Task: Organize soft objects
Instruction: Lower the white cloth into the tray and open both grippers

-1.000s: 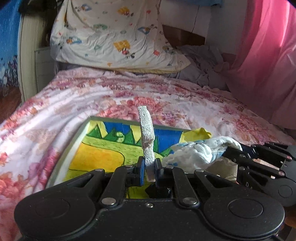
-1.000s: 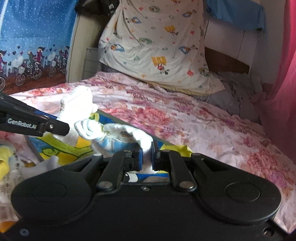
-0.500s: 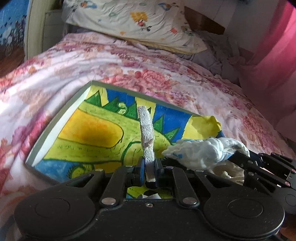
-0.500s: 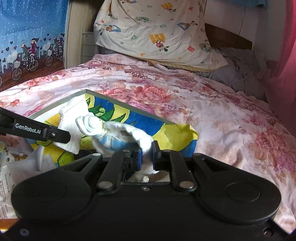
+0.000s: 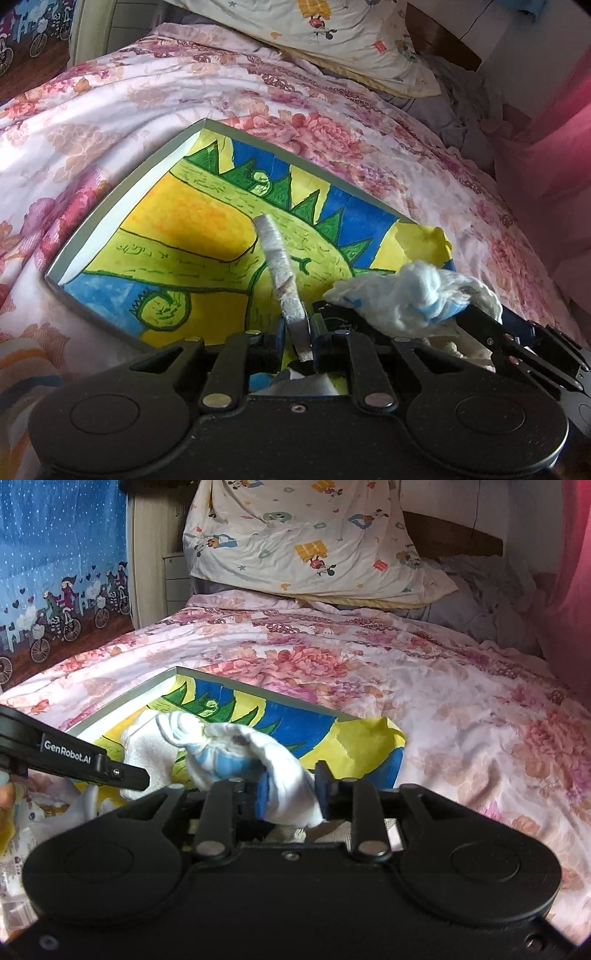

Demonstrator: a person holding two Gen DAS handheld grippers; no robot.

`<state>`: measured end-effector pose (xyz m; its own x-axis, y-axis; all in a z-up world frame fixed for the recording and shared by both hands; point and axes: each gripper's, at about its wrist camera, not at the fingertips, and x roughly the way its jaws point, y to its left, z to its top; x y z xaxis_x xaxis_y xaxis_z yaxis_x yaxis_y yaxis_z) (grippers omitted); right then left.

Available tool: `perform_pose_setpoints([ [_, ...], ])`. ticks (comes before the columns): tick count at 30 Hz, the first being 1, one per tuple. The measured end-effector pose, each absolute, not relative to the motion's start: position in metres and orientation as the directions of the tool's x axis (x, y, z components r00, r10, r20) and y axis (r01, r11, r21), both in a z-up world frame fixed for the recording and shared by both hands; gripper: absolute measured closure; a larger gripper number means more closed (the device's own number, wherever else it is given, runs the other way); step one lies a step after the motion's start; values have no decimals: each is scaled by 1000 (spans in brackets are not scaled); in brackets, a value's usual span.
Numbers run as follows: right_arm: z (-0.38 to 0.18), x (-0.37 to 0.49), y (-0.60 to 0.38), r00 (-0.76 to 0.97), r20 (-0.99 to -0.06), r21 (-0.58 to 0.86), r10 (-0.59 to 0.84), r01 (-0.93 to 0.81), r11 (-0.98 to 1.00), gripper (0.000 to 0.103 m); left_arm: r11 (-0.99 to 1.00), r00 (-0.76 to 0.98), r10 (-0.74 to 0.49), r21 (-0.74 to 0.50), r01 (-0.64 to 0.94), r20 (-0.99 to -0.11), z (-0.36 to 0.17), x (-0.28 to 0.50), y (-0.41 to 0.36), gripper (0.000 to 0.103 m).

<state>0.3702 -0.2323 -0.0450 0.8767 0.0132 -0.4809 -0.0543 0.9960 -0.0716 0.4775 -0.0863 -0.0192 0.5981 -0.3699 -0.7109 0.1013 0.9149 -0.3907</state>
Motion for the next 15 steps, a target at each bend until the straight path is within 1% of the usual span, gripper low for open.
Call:
perform_pose_setpoints([
  [4, -46, 366, -232, 873, -486, -66, 32, -73, 995, 73, 915, 590, -367, -394, 89, -719, -20, 474, -84, 84],
  [7, -46, 360, -230, 871, -490, -75, 37, -85, 994, 71, 915, 586, -367, -395, 87, -722, -18, 470, -83, 82],
  [9, -45, 356, -229, 872, -487, -72, 40, -86, 994, 68, 916, 590, -365, -391, 90, -720, -16, 466, -81, 75],
  [13, -40, 345, -231, 880, -472, -49, 56, -89, 995, 62, 916, 600, -363, -391, 90, -713, -9, 456, -78, 68],
  [15, -35, 338, -232, 885, -462, -38, 63, -91, 995, 60, 915, 606, -367, -393, 96, -706, -5, 449, -76, 61],
])
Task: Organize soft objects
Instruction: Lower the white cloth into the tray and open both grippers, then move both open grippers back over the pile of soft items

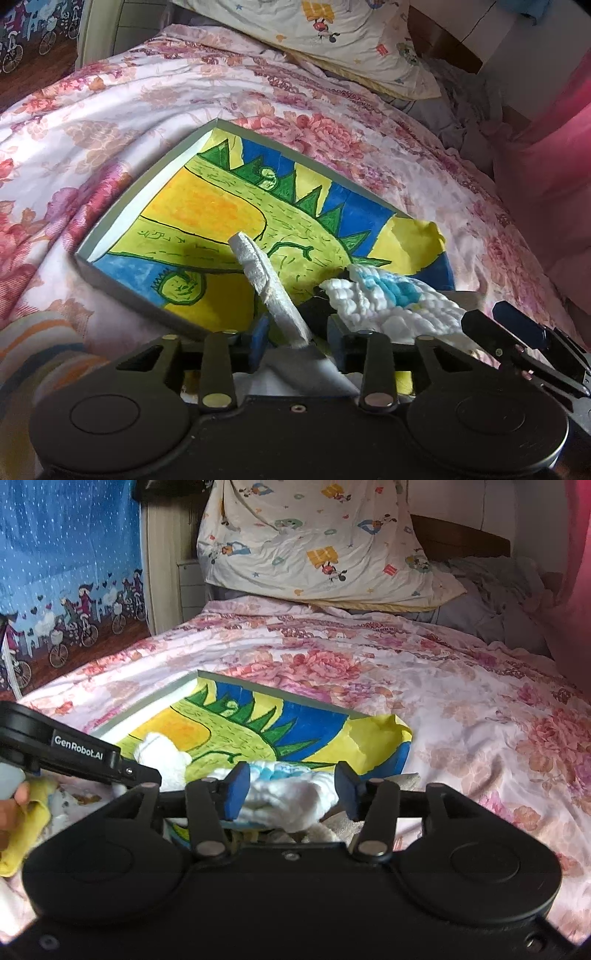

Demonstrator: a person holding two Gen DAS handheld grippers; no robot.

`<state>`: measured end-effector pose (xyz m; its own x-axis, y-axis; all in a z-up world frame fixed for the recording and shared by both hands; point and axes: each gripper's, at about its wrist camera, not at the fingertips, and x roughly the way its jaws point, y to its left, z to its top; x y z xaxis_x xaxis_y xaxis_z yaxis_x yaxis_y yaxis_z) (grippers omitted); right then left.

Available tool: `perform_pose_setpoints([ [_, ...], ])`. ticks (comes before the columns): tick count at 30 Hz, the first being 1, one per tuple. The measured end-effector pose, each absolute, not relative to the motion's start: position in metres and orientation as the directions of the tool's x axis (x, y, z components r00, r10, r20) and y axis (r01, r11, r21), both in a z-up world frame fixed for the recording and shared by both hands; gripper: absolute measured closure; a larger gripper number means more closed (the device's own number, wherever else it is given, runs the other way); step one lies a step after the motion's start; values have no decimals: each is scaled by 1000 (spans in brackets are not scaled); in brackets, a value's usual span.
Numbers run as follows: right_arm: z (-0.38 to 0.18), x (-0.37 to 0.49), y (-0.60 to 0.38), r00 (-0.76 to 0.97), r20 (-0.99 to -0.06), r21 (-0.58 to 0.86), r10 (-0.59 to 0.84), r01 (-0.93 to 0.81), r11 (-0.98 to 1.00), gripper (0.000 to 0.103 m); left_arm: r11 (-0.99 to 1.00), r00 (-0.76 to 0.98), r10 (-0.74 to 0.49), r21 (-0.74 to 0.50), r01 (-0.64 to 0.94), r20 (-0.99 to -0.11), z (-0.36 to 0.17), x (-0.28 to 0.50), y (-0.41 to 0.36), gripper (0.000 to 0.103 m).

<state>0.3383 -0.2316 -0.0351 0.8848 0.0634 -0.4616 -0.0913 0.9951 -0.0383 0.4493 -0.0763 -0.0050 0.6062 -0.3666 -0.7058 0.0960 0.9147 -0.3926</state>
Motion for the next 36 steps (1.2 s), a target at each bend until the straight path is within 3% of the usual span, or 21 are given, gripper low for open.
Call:
perform_pose_setpoints([
  [10, -4, 289, -231, 911, -401, -6, 99, -110, 994, 38, 905, 651, -386, -403, 133, -653, 31, 396, -65, 40],
  [14, 11, 267, -229, 922, -374, -4, 104, -113, 994, 21, 900, 673, -389, -414, 134, -629, 48, 372, -57, 34],
  [22, 46, 219, -217, 943, -315, -25, 105, -119, 993, 1, 895, 722, -389, -420, 149, -572, 81, 323, -42, 19],
  [24, 53, 206, -214, 946, -303, -29, 111, -126, 992, 1, 896, 742, -380, -419, 147, -552, 90, 308, -38, 12],
  [36, 80, 139, -197, 966, -210, 2, 150, -153, 988, 1, 903, 832, -351, -391, 179, -429, 114, 224, -11, 4],
])
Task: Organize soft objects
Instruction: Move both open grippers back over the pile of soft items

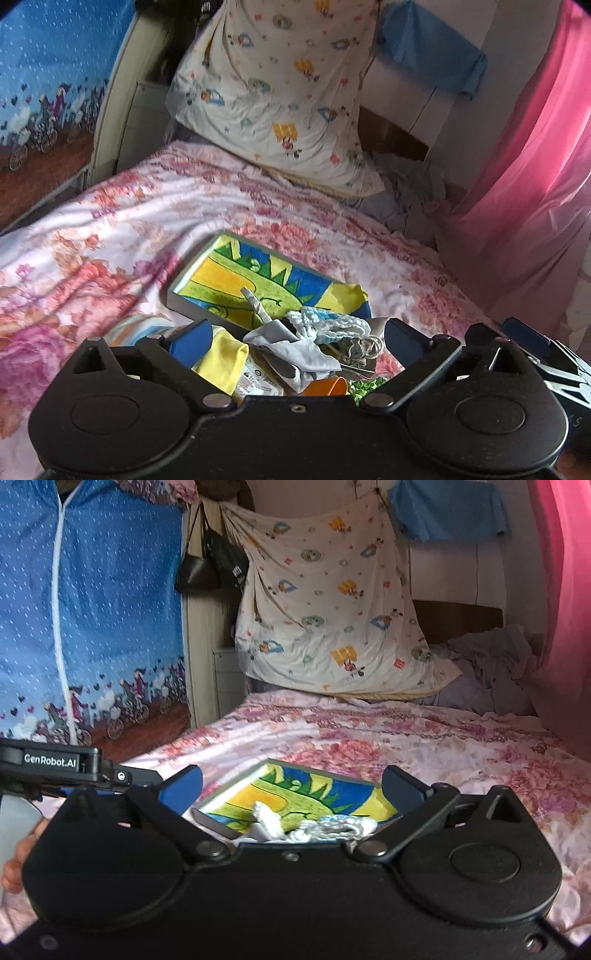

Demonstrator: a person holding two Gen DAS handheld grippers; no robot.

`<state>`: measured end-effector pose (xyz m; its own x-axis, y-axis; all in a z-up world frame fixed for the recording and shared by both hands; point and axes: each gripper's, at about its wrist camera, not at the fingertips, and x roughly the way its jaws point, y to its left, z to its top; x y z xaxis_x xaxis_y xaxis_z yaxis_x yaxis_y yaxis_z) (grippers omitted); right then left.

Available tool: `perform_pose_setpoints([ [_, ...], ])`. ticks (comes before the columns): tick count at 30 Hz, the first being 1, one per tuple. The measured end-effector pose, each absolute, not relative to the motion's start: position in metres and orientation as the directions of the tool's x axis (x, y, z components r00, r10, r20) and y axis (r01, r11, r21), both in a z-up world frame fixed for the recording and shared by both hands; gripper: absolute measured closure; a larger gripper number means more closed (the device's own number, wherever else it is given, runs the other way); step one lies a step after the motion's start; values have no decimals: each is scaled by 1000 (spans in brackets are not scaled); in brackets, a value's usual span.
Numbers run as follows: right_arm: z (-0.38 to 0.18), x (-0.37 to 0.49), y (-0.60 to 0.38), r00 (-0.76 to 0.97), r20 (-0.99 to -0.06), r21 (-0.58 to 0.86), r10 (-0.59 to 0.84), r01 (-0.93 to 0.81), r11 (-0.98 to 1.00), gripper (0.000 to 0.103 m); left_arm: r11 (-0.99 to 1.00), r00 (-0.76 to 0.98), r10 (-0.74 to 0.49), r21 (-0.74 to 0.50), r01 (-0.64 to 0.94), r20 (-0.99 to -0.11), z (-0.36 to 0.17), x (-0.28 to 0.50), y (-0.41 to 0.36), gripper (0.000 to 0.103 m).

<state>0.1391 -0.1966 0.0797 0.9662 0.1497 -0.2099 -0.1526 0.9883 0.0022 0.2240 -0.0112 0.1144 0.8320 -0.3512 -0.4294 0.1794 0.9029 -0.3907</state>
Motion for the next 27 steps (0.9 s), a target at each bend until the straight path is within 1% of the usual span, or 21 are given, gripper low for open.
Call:
perform_pose_setpoints([
  [5, 83, 119, -191, 970, -181, 7, 161, -162, 987, 1, 908, 858, -342, -368, 198, -383, 113, 195, -2, 3],
  [12, 76, 106, -186, 970, -164, 7, 182, -183, 983, 1, 931, 888, -324, -275, 239, -326, 105, 160, 1, 1],
  [19, 63, 94, -184, 966, -161, 41, 203, -199, 979, 1, 944, 899, -309, -213, 251, -311, 83, 138, 7, 1],
  [27, 44, 93, -181, 967, -173, 56, 189, -182, 982, 1, 955, 907, -278, -191, 226, -316, 51, 123, 18, 1],
])
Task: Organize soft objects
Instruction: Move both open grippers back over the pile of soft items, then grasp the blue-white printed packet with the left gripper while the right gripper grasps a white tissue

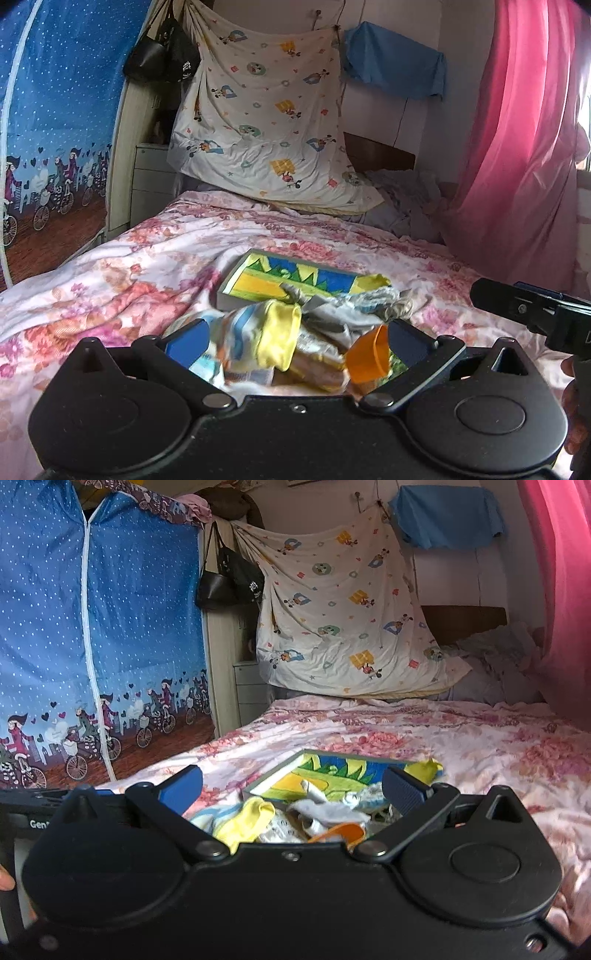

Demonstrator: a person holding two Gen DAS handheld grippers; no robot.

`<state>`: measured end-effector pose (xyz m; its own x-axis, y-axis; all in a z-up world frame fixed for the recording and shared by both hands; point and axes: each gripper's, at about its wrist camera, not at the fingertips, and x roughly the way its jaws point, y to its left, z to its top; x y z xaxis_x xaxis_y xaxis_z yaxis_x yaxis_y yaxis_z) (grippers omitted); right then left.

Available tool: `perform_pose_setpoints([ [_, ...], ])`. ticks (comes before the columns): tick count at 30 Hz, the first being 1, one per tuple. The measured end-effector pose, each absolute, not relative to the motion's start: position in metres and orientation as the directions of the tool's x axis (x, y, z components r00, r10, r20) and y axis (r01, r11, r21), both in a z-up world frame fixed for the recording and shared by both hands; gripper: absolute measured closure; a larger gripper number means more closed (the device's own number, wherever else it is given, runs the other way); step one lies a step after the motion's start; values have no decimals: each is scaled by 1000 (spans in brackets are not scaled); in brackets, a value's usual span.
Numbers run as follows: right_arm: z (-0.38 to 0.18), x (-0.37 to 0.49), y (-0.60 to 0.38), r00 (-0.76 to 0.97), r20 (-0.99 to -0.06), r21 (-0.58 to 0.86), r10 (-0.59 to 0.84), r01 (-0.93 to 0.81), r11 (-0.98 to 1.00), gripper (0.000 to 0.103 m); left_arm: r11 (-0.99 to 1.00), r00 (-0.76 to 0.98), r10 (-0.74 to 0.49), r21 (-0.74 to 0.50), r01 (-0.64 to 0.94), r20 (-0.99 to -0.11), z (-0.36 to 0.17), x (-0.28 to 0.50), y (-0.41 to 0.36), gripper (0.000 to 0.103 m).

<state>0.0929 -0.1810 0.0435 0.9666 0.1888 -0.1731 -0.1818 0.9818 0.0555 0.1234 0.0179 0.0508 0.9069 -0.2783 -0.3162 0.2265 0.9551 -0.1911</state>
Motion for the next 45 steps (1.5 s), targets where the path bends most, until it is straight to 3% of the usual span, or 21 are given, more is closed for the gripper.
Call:
perform_pose_setpoints([
  [19, 15, 84, -166, 953, -243, -33, 183, -197, 980, 1, 963, 906, -264, -139, 230, -330, 18, 112, 22, 1],
  [32, -3, 88, -179, 931, -318, -42, 180, -203, 978, 1, 964, 881, -264, -132, 230, -394, -4, 121, 23, 1],
  [45, -26, 108, -188, 858, -472, 51, 202, -202, 978, 1, 951, 882, -217, 115, 288, -419, -12, 118, -4, 1],
])
